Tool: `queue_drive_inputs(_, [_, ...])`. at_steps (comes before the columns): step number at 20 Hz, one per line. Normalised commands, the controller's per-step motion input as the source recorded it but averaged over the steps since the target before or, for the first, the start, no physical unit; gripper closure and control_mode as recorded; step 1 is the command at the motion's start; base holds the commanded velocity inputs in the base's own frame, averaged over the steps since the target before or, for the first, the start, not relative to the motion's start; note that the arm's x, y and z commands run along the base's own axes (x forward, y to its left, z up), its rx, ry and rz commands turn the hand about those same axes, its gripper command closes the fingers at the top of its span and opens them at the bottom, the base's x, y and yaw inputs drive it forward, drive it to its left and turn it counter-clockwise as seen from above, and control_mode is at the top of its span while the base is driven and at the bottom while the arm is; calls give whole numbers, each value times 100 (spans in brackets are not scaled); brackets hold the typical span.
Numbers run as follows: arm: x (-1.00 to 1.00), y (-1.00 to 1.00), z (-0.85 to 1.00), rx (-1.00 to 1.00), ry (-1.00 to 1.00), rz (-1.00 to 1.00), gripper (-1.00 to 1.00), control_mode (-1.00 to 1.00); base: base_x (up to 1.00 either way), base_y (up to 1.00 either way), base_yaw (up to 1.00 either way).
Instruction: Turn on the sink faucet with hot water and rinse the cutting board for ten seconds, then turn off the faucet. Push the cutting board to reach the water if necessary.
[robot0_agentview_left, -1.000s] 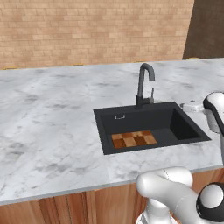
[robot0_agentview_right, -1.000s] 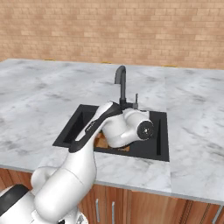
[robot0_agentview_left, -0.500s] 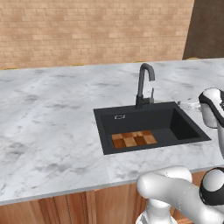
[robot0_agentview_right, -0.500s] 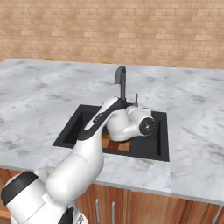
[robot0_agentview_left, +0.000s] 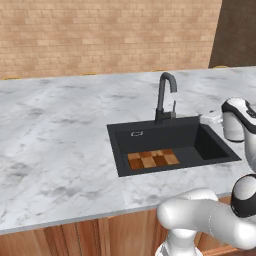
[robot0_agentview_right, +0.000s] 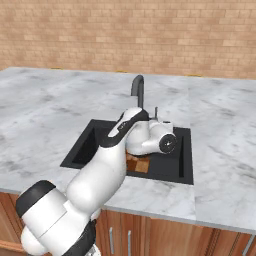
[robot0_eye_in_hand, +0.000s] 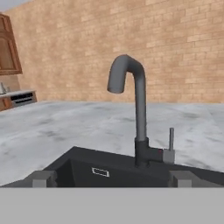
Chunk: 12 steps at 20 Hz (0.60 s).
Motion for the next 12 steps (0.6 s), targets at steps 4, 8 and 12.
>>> queue_drive_inputs(4, [29,0,-4,0,-1,-8,-100,-100,0,0,0])
queue_drive_inputs(8, [31,0,-3,0,0,-6,-100,-100,0,0,0])
queue_drive_inputs(12, [23,0,-1,0,0,-13,-100,-100,0,0,0])
